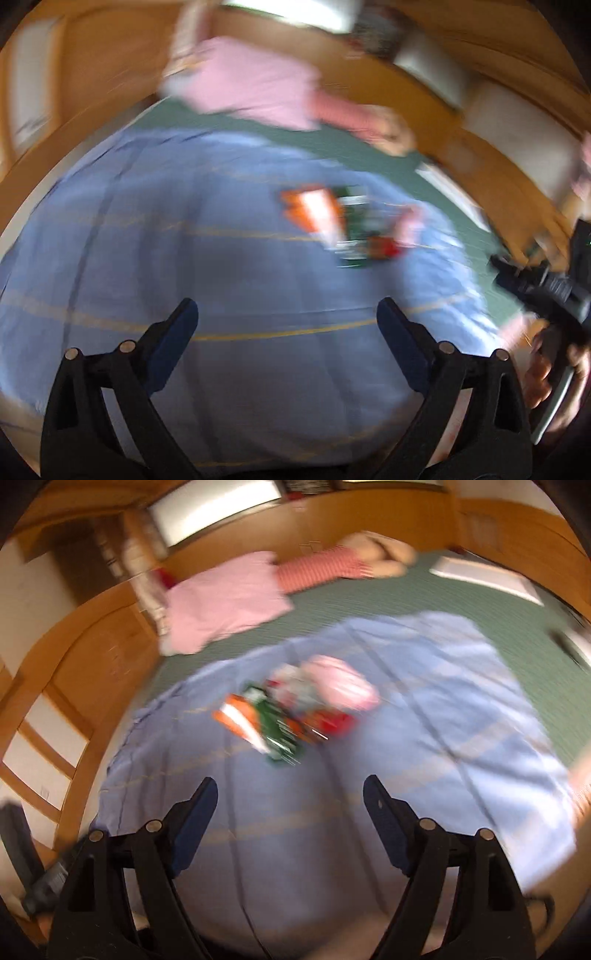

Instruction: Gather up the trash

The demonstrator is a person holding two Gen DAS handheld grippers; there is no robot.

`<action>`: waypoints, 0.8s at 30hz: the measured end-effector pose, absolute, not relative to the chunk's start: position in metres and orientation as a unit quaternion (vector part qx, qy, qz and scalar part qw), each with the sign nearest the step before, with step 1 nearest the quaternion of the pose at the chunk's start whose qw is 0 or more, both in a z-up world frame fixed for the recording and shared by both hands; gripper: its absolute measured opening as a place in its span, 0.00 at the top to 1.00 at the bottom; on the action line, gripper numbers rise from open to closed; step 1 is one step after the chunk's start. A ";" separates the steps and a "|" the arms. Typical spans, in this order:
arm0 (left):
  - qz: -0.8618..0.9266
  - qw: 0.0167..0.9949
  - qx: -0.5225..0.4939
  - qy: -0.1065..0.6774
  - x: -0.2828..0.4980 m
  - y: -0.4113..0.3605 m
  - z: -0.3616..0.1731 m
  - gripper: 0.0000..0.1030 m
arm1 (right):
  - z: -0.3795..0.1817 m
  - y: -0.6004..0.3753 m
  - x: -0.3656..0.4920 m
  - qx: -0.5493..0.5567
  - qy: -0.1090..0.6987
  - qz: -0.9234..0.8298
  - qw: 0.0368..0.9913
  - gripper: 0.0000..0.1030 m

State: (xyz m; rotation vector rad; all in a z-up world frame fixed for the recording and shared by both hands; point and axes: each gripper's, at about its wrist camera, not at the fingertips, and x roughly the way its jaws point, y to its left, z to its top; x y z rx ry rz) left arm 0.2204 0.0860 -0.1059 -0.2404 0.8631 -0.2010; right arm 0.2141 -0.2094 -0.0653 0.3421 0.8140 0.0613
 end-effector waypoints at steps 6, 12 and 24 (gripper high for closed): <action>0.005 0.857 -0.194 0.477 0.238 0.148 -0.129 0.06 | -0.121 -0.141 0.354 0.078 0.428 0.013 0.900 0.18; 0.050 0.823 -0.237 0.514 0.248 0.182 -0.145 0.05 | -0.189 -0.132 0.405 0.037 0.487 -0.039 0.872 0.59; 0.087 0.815 -0.273 0.503 0.236 0.198 -0.150 0.05 | -0.192 -0.034 0.312 0.109 0.565 0.309 0.757 0.66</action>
